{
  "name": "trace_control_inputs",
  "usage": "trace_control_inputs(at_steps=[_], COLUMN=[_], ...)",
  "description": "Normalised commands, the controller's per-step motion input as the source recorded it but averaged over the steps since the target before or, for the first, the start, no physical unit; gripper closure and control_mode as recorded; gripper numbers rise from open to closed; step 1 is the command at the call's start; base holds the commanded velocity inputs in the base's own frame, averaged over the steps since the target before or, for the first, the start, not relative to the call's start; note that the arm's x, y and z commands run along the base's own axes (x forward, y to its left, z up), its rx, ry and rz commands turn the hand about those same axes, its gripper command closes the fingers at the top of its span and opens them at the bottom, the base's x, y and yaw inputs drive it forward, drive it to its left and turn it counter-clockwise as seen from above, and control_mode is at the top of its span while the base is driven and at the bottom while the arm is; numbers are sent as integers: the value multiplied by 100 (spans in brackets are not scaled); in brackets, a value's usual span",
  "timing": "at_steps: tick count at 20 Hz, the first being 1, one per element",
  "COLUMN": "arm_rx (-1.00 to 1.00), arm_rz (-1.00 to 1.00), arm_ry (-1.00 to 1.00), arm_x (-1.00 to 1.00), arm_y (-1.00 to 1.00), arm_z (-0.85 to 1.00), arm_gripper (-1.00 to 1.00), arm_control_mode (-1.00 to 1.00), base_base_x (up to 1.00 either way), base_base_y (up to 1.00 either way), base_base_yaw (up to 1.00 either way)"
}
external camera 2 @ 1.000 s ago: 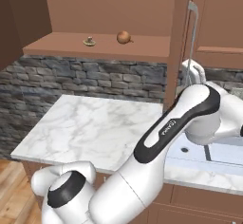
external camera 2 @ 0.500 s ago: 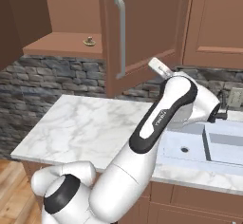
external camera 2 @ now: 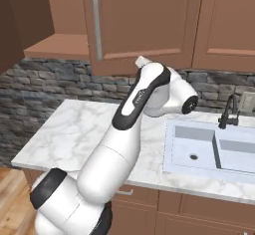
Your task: Pick the mushroom, onion from the counter and place them in the cabinet. Then close the cabinet.
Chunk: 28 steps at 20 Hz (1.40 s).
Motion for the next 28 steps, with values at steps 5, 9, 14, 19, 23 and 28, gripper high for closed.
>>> trace_control_inputs(at_steps=[5, 9, 14, 19, 23, 28], arm_rx=[-11, -9, -2, 11, 10, 0], arm_rz=[-30, -31, -34, -24, -16, -3], arm_ry=[9, 21, 12, 13, 22, 31], arm_x=[100, 100, 89, -84, -100, -100], arm_y=[97, 97, 73, -15, -6, 43], arm_z=[34, 4, 0, 45, 79, 36], arm_gripper=[-100, -100, -100, -100, -100, -100], arm_control_mode=[-100, -100, -100, -100, -100, -100], base_base_x=[0, 0, 0, 0, 0, 0], base_base_y=[0, 0, 0, 0, 0, 0], base_base_yaw=[0, 0, 0, 0, 0, 0])
